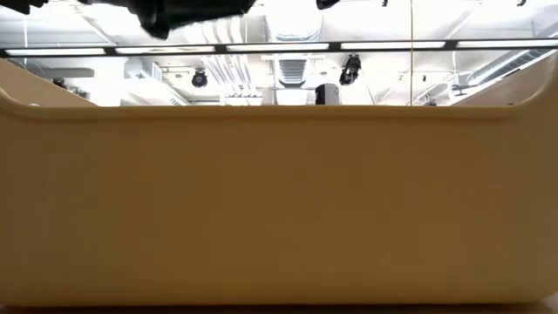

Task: Sort batteries
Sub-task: Put the black battery into the yellow bin

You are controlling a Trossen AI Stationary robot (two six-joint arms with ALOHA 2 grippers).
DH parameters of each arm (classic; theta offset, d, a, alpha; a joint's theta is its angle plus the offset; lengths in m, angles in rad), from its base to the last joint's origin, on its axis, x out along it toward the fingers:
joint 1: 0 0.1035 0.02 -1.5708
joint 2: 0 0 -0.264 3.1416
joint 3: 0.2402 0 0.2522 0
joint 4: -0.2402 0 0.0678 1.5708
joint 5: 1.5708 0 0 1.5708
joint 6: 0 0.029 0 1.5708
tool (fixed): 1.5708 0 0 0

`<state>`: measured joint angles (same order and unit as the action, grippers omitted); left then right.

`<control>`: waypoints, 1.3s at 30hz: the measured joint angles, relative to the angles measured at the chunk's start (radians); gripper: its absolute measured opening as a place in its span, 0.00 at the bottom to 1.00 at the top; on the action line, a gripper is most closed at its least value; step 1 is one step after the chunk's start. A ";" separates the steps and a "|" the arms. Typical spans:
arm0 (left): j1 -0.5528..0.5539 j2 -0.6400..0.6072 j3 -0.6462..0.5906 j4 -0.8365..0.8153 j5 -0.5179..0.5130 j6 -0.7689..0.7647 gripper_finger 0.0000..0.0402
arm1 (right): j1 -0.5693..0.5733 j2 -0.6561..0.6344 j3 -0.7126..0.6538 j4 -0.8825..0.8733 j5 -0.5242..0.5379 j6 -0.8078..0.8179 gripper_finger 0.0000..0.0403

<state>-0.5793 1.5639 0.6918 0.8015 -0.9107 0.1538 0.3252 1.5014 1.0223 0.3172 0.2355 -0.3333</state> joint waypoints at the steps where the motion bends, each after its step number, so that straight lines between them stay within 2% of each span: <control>1: 0.000 0.000 0.000 -0.025 -0.019 -0.018 0.20 | 0.000 -0.007 0.001 -0.017 0.000 0.008 0.10; 7: -0.005 -0.011 0.000 -0.108 -0.010 -0.048 0.29 | 0.002 -0.028 0.073 -0.232 -0.011 0.139 0.09; 12: -0.011 -0.028 0.000 -0.201 -0.008 -0.090 0.34 | 0.001 -0.028 0.218 -0.547 -0.013 0.280 0.09; 16: -0.033 -0.058 0.000 -0.348 -0.022 -0.171 0.36 | 0.003 -0.028 0.281 -0.719 -0.097 0.461 0.09; 20: -0.057 -0.080 0.000 -0.441 -0.023 -0.244 0.36 | 0.034 -0.027 0.284 -0.731 -0.181 0.611 0.09; 24: -0.076 -0.089 0.000 -0.470 -0.023 -0.271 0.36 | 0.093 0.007 0.283 -0.728 -0.190 0.672 0.09; 31: -0.081 -0.092 0.005 -0.470 -0.023 -0.276 0.36 | 0.182 0.152 0.311 -0.664 -0.145 0.669 0.09; 39: -0.079 -0.092 0.016 -0.465 -0.024 -0.236 0.36 | 0.194 0.345 0.455 -0.760 -0.119 0.606 0.11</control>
<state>-0.6580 1.4715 0.7082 0.3361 -0.9348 -0.0817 0.5194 1.8460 1.4775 -0.4423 0.1167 0.2724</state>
